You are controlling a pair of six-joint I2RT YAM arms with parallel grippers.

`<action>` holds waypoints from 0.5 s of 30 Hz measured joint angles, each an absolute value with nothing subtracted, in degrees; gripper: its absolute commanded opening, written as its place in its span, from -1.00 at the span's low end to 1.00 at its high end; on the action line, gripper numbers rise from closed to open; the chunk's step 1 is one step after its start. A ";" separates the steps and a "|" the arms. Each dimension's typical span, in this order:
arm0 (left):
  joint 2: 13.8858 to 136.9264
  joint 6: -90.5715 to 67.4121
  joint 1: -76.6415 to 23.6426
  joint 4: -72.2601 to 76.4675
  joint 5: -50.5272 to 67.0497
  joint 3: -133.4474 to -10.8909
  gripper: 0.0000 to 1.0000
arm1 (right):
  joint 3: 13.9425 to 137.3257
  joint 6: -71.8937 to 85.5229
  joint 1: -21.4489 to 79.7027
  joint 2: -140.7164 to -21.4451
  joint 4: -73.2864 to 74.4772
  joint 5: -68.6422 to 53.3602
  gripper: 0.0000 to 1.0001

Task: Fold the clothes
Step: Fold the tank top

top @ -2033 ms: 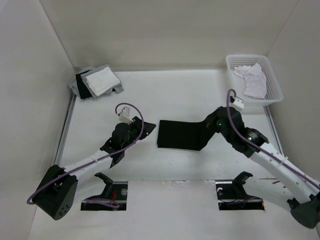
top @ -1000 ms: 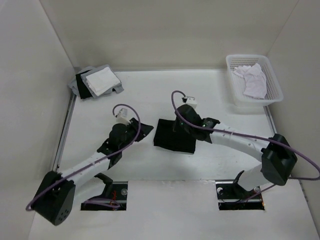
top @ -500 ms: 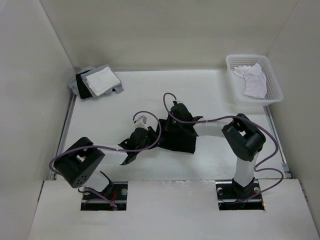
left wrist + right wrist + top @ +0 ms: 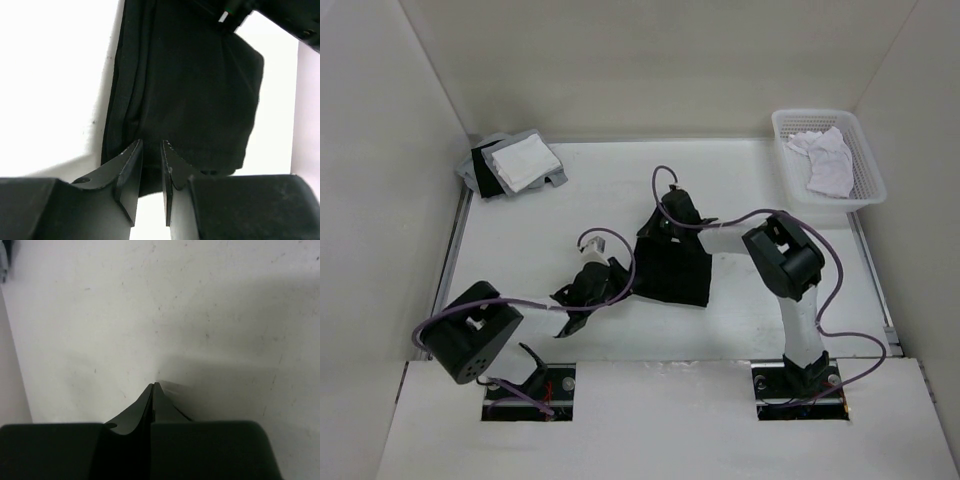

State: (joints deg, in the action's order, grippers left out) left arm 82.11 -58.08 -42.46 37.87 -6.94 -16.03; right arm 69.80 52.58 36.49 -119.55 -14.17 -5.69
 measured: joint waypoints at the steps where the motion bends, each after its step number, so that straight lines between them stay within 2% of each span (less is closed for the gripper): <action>1: 80.44 -58.06 -42.46 36.91 -7.05 -15.68 -0.58 | 70.17 53.01 36.36 -119.74 -14.20 -5.87 -1.00; 4: 72.49 -57.63 -42.41 32.49 -7.77 -15.40 -0.52 | 70.50 53.80 35.99 -119.15 -14.26 -6.46 -0.96; 7: 63.22 -56.01 -42.15 27.99 -9.52 -15.84 -0.43 | 69.38 53.36 35.70 -114.76 -13.78 -6.90 -0.84; 10: 55.61 -53.41 -40.88 22.28 -11.79 -17.19 -0.34 | 64.36 51.51 35.44 -103.33 -13.85 -6.61 -0.66; 15: 48.27 -49.21 -35.09 11.97 -14.13 -18.90 -0.21 | 51.00 46.74 34.26 -77.43 -16.88 -2.39 -0.32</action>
State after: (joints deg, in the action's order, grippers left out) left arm 48.27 -49.21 -35.09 11.97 -14.13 -18.90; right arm 51.00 46.74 34.26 -77.43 -16.88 -2.39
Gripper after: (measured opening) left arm 0.371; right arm 0.294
